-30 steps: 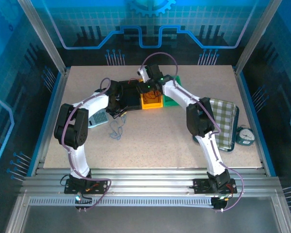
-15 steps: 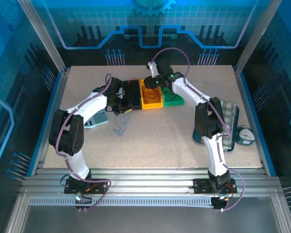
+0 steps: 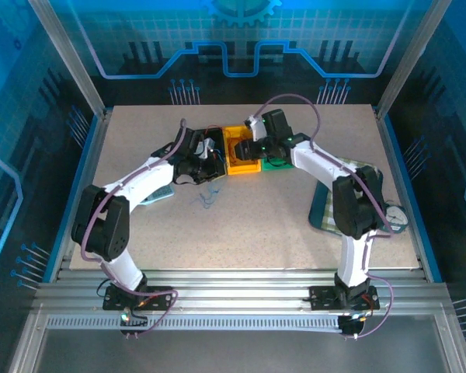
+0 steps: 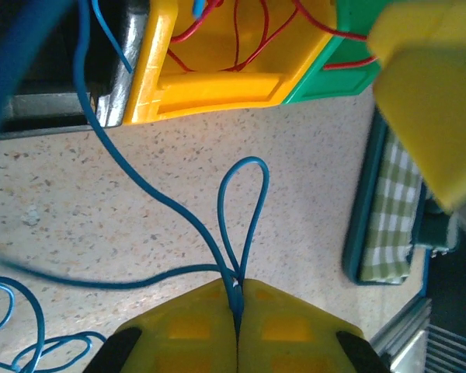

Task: Untangle the cables

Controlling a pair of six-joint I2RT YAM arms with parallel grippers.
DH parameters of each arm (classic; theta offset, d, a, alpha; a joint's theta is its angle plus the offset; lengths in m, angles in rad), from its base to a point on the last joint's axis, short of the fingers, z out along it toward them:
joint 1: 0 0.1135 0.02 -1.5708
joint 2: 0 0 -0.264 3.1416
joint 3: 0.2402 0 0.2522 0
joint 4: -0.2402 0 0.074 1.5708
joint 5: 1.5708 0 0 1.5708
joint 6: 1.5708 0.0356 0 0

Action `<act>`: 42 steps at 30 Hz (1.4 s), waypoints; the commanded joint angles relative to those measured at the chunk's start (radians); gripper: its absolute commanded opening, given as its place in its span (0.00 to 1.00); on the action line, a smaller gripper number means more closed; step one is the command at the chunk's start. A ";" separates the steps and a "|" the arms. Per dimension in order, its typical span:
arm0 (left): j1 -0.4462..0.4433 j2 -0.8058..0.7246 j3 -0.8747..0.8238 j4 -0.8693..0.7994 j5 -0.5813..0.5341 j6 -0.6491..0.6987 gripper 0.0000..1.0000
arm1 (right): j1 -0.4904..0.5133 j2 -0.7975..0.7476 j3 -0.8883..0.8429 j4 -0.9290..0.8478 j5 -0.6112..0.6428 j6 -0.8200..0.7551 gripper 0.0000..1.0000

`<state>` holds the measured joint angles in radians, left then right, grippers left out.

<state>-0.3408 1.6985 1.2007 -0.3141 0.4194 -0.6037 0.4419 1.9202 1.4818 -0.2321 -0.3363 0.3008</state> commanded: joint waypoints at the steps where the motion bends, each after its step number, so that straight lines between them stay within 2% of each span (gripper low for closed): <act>1: 0.014 -0.018 -0.029 0.119 0.053 -0.062 0.00 | -0.002 -0.049 -0.112 0.087 -0.149 0.068 0.47; 5: 0.023 -0.005 -0.032 0.161 0.084 -0.104 0.00 | 0.004 -0.082 -0.221 0.174 -0.260 0.112 0.48; 10: 0.023 0.008 -0.023 0.165 0.104 -0.115 0.00 | 0.012 -0.077 -0.266 0.265 -0.335 0.148 0.47; 17: 0.023 0.005 -0.030 0.168 0.102 -0.128 0.00 | 0.020 -0.061 -0.278 0.354 -0.356 0.224 0.45; 28: 0.023 -0.007 -0.059 0.212 0.101 -0.164 0.00 | 0.026 -0.026 -0.261 0.349 -0.388 0.227 0.38; 38: 0.023 -0.025 -0.095 0.255 0.101 -0.197 0.00 | 0.030 -0.007 -0.261 0.369 -0.423 0.231 0.30; 42: 0.023 -0.029 -0.104 0.265 0.101 -0.207 0.00 | 0.030 -0.019 -0.281 0.385 -0.421 0.239 0.14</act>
<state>-0.3206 1.6970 1.1084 -0.0731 0.4953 -0.7895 0.4637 1.9060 1.2125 0.1150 -0.7353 0.5335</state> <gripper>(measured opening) 0.052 0.167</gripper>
